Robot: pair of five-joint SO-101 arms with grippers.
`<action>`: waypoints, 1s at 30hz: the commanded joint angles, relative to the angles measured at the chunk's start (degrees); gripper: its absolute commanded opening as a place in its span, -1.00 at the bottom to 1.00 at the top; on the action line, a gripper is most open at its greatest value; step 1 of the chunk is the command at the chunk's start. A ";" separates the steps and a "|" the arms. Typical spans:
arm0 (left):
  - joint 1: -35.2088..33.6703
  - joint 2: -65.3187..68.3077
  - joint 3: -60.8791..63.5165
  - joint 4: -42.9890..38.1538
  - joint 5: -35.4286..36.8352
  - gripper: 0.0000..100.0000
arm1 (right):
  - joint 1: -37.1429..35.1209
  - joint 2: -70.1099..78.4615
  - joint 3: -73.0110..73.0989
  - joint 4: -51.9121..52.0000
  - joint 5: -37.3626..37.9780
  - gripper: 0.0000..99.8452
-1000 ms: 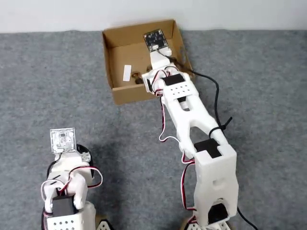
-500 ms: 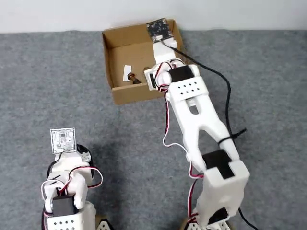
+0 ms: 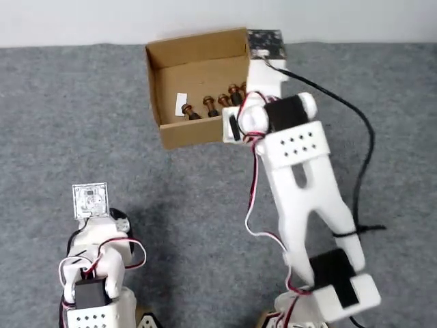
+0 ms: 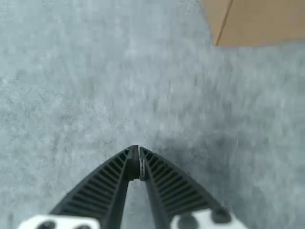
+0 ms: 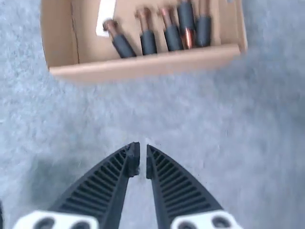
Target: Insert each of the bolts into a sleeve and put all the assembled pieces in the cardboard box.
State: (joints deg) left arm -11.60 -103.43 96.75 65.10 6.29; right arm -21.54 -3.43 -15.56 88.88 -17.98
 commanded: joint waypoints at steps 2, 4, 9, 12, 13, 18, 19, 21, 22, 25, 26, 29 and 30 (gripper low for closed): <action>-0.18 -0.62 -0.31 7.03 0.35 -0.99 | 3.56 -7.43 -1.32 7.52 -2.11 -0.98; -0.18 -0.62 -0.31 7.03 0.35 -0.99 | 5.23 -9.27 -1.32 10.59 -2.11 -0.98; -0.18 -0.62 -0.31 7.03 0.35 -0.99 | 9.10 -14.64 1.23 13.93 -2.11 -0.98; -0.26 -0.62 -0.31 7.03 0.35 -0.99 | 11.03 -20.44 9.05 13.85 -2.11 -0.98; -0.26 -0.62 -0.31 7.03 0.35 -0.99 | 11.56 -22.90 12.40 13.85 -2.11 -0.98; -0.26 -0.62 -0.31 7.03 0.35 -0.99 | 16.04 -37.23 30.15 8.57 -1.85 -0.98; -0.26 -0.62 -0.31 7.03 0.35 -0.99 | 16.92 -40.22 33.67 6.73 -1.76 -0.98; -0.26 -0.62 -0.31 7.03 0.35 -0.99 | 18.51 -45.67 40.35 3.12 -1.58 -0.98; -0.26 -0.62 -0.31 7.03 0.35 -0.99 | 19.12 -48.04 43.69 1.54 -0.97 -0.98; -0.26 -0.62 -0.31 7.03 0.35 -0.99 | 20.79 -54.99 53.98 -4.70 1.32 -0.98; -0.26 -0.62 -0.31 7.03 0.35 -0.99 | 21.67 -56.92 57.32 -6.81 2.20 -0.98; -0.26 -0.62 -0.31 7.03 0.35 -0.99 | 24.48 -62.46 66.81 -14.20 5.80 -0.98; -0.26 -0.62 -0.31 7.03 0.35 -0.99 | 25.45 -64.13 70.15 -17.01 6.86 -0.98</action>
State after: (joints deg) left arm -11.60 -103.43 96.75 71.96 6.29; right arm 1.23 -62.68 47.65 79.21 -14.20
